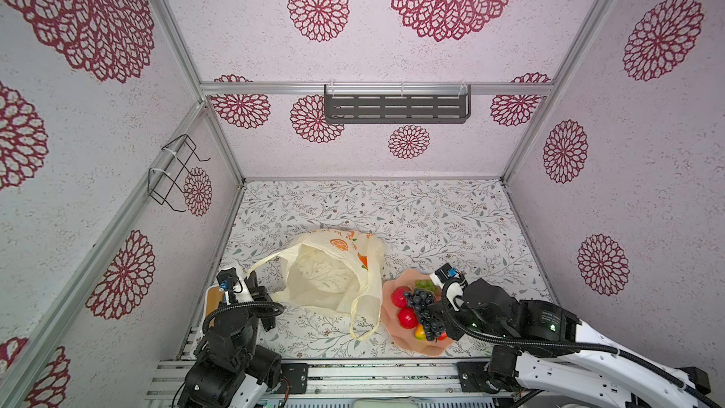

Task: Take fruits out of the plastic bag
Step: Place the fake fruit on the plate.

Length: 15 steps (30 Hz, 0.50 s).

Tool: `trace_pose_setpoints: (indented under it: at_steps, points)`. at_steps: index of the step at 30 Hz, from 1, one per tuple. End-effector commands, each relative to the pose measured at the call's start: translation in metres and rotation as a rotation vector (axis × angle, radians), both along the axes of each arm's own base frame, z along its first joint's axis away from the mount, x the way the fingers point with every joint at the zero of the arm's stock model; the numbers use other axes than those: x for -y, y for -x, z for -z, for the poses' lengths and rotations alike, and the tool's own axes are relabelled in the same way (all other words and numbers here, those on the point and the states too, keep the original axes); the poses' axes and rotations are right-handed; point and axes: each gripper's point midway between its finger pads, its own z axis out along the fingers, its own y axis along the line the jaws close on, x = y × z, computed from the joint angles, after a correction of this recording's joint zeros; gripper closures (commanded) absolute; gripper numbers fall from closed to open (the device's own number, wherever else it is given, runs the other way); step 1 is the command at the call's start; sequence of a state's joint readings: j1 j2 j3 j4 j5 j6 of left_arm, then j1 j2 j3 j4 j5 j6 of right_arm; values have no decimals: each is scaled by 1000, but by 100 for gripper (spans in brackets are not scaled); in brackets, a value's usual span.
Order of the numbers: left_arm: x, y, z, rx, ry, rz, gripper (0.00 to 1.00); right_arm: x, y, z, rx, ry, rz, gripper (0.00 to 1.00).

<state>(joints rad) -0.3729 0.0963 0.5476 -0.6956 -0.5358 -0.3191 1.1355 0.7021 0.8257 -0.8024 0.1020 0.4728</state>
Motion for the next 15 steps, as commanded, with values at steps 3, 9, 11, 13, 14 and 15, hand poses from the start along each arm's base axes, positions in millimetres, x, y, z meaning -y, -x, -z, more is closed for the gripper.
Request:
trace_pose_setpoints:
  at_steps: [3,9,11,13,14,15]
  points:
    - [-2,3,-6,18,8,-4,100,-18,-12,-11,54,-69,14,91]
    - [-2,3,-6,18,9,-6,100,-28,-17,-7,71,-68,-1,86]
    - [-2,3,-6,18,10,-5,100,-31,-17,-3,70,-63,-9,86]
    - [-2,3,-6,18,10,-6,100,-35,-17,0,68,-61,-20,86]
    - [-2,3,-6,17,10,-7,100,-36,-17,2,65,-57,-26,86]
    - [-2,4,-6,17,9,-7,100,-38,-17,5,62,-53,-29,86]
